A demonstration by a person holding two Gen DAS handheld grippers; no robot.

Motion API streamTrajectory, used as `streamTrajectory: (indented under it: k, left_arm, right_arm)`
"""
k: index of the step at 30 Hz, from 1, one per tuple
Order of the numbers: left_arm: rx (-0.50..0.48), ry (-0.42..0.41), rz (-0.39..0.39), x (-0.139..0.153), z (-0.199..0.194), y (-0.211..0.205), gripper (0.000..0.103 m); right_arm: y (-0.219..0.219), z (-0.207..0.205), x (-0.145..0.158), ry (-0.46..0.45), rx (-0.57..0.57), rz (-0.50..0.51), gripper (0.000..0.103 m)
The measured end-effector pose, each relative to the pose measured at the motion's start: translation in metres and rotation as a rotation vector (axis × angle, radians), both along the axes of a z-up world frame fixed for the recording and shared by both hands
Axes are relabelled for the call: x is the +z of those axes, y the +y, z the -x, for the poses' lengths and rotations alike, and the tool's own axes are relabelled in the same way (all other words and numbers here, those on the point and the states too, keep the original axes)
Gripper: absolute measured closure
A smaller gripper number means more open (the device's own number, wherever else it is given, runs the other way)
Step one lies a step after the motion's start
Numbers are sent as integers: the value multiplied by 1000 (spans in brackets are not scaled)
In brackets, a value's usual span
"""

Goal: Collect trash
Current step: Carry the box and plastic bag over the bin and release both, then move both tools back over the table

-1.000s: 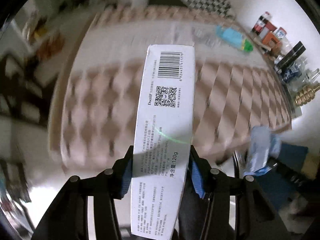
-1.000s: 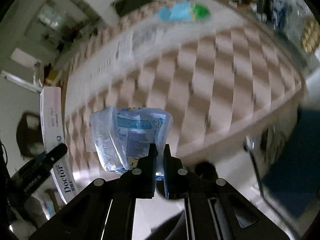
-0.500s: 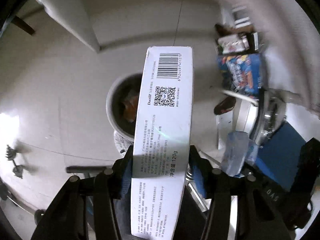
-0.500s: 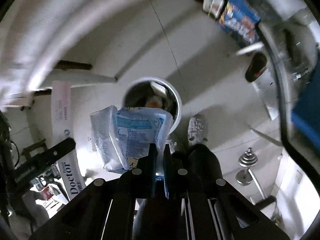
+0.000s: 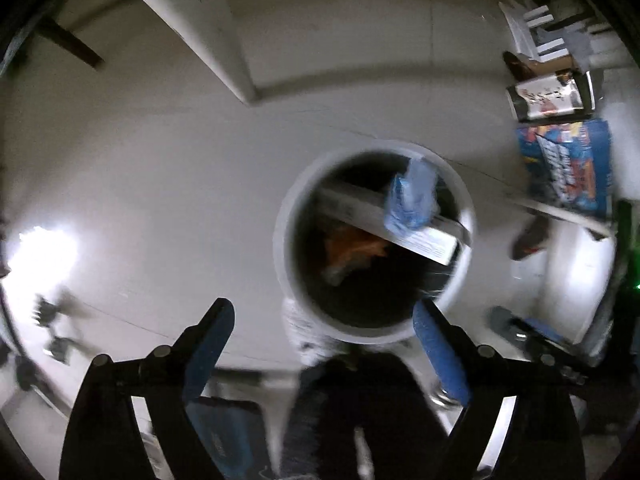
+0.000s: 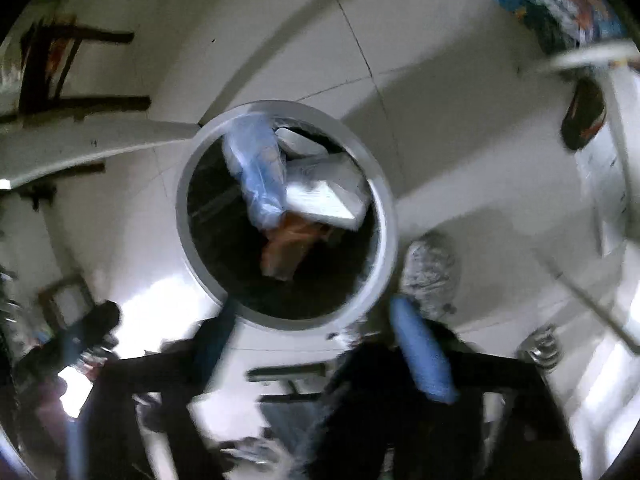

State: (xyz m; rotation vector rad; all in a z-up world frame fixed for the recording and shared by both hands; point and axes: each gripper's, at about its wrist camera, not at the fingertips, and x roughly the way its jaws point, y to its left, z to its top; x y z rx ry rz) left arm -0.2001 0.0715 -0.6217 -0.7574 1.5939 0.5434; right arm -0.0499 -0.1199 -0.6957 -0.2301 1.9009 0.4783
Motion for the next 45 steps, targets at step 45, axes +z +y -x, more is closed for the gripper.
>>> streamTrajectory:
  k: [45]
  left_arm:
    - [-58,-303,-368,412,-157,53,12]
  right_arm:
    - [33,-155,532,-390,-104,-183,1]
